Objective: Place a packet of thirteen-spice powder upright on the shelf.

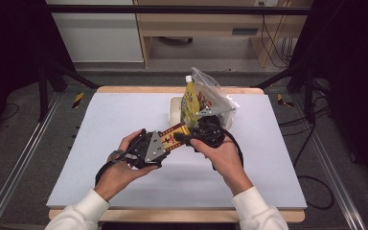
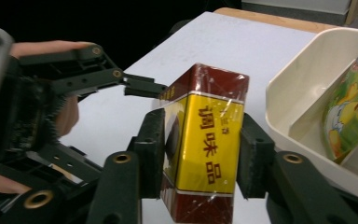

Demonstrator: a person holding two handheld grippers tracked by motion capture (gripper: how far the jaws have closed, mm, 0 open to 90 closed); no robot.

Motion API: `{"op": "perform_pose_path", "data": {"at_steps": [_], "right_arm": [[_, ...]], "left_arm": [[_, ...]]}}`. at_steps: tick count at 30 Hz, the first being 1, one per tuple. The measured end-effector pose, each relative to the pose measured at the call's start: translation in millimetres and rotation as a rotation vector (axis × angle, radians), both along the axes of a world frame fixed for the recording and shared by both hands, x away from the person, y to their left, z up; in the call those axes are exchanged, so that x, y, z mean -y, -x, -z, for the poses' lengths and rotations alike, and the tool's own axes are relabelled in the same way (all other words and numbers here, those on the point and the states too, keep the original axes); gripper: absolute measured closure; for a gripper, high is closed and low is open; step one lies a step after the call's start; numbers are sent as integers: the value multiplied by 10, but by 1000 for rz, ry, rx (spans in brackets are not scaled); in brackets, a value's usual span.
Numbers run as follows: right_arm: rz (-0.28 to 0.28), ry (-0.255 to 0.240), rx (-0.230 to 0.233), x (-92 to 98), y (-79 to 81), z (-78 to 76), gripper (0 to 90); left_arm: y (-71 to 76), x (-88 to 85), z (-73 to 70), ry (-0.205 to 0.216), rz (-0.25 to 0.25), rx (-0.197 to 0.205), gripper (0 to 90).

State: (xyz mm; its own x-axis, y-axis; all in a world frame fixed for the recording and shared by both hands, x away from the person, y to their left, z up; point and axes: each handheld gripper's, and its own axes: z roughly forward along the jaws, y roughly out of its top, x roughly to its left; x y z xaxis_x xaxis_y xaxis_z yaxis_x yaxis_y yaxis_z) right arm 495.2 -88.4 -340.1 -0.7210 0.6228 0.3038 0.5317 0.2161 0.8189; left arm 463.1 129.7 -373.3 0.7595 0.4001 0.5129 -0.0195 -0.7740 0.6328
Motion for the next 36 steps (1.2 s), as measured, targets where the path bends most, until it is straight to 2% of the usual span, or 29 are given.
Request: {"op": "perform_pose_path", "data": {"at_steps": [4,10,11,13,15,18,20,24,28,31,33,36], "right_arm": [[-1,-17,-19,-8,12,-23,662],[37,-21,-12,-30,38,-50,681],[46,-17,-8,-36,43,-56,683],[73,10,9,-41,47,-70,683],[95,12,20,-32,37,-78,683],[140,32,40,-35,30,-98,683],[167,54,67,-45,30,-109,682],[233,78,124,-80,31,-137,682],[279,75,151,-106,5,-157,682],[307,94,181,-131,-24,-175,682],[317,89,181,-134,-43,-188,682],[334,82,182,-138,-71,-210,682]], "left_arm": [[-30,10,34,4,-1,-2,317],[-57,22,58,21,-6,4,309],[-57,21,58,21,-13,3,293],[-54,2,60,47,-24,-9,239],[-53,-36,61,62,-33,-33,205],[-29,-117,88,85,-63,-47,150],[5,-208,142,119,-92,-74,133],[92,-416,255,140,-142,-123,126],[189,-654,393,168,-187,-162,124],[267,-848,500,182,-221,-191,123],[299,-964,550,192,-257,-217,123],[325,-1107,580,214,-306,-231,111]]}}
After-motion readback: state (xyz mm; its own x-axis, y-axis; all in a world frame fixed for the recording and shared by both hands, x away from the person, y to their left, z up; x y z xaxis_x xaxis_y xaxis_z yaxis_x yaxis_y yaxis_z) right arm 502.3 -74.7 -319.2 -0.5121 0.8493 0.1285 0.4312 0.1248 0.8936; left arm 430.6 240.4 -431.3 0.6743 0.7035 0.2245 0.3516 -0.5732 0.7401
